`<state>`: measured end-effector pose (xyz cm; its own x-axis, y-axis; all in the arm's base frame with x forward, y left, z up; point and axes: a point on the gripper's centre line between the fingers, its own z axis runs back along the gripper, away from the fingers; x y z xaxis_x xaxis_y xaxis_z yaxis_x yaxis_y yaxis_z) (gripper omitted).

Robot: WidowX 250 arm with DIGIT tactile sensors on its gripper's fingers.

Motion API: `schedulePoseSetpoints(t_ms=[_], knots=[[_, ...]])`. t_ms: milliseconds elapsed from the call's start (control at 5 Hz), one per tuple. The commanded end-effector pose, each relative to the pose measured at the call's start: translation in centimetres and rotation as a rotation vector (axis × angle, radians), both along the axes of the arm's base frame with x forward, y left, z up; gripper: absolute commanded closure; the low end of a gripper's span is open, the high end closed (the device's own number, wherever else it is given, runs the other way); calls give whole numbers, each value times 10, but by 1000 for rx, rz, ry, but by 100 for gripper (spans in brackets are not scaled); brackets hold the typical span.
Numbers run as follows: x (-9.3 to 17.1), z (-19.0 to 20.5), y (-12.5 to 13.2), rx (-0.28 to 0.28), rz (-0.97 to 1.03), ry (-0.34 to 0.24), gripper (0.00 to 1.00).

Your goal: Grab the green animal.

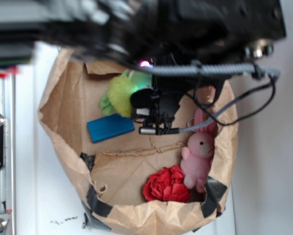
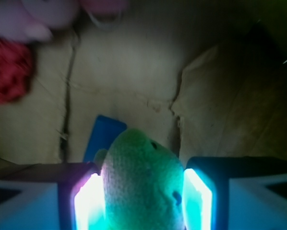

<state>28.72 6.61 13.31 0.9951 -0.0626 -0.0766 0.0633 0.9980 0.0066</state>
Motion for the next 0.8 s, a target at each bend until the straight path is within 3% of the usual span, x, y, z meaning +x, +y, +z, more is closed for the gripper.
schedulePoseSetpoints(t_ms=[0, 200, 600], knots=[[-7, 21, 2, -23, 16, -212, 100], [-10, 30, 2, -29, 23, -231, 100], [-17, 30, -10, 28, -7, -273, 100]])
